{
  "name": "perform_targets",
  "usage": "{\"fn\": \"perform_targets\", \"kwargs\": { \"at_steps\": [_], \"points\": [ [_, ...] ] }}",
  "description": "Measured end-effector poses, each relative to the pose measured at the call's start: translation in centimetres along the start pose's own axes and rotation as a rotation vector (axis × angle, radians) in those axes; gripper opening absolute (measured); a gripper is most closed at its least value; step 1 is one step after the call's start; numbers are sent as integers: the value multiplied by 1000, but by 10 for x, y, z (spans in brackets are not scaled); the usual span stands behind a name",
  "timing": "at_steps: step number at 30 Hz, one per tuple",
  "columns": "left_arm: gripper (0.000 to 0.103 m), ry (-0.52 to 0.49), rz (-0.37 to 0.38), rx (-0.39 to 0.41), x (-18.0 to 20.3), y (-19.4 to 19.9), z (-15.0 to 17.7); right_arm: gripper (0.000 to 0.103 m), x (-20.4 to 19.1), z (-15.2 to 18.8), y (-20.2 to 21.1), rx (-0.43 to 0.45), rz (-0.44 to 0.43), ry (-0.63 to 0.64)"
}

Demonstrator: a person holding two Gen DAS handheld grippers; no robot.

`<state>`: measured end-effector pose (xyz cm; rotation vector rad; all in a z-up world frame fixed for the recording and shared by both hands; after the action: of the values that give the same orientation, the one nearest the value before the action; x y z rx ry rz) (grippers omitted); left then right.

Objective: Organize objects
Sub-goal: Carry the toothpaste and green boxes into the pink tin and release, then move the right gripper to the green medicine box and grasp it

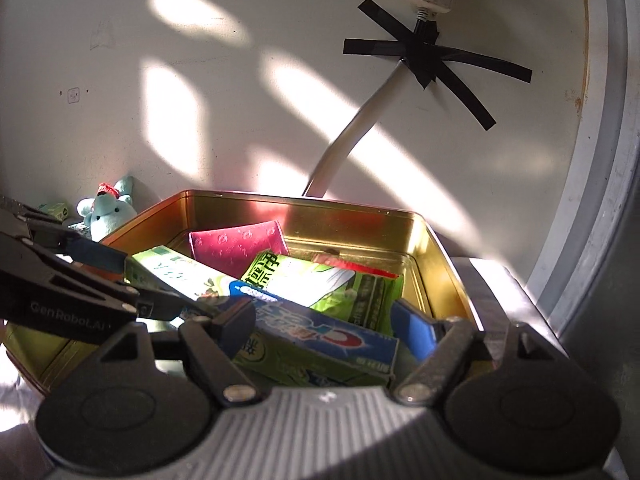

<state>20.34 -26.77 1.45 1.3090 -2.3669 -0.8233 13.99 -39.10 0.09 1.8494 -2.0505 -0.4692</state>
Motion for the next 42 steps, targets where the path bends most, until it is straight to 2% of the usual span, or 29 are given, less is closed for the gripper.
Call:
{"fn": "perform_targets", "kwargs": {
  "at_steps": [2,4,9,15,20,28,42],
  "points": [
    [69,4,24,36,0,16,1,75,1,-1,18,42,-37,-62],
    [70,-18,2,73,3,35,1,75,1,-1,25,59,-38,-78],
    [70,-54,-7,122,12,76,12,75,0,9,78,130,-70,-207],
    [70,-90,-45,141,20,107,42,75,-14,31,111,118,-92,-297],
    [70,-82,-75,129,9,124,71,75,-36,54,129,78,-121,-332],
    [70,-26,-155,90,-40,136,109,75,-83,74,132,-1,-171,-300],
    [70,64,-308,59,-138,142,148,75,-178,65,115,-61,-276,-186]
  ]
}}
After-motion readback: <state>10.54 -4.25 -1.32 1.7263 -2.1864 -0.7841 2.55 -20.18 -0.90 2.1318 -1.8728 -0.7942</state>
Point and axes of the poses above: each gripper's, at about its wrist camera, not at the fingertips, and y roughly against the way its jaws point, x to its right, z to its underside, the point moved 7 cm from there along -y, roughly the way its jaws point, and after that the axes turned 2 degrees about x, right-handed, at the moved point
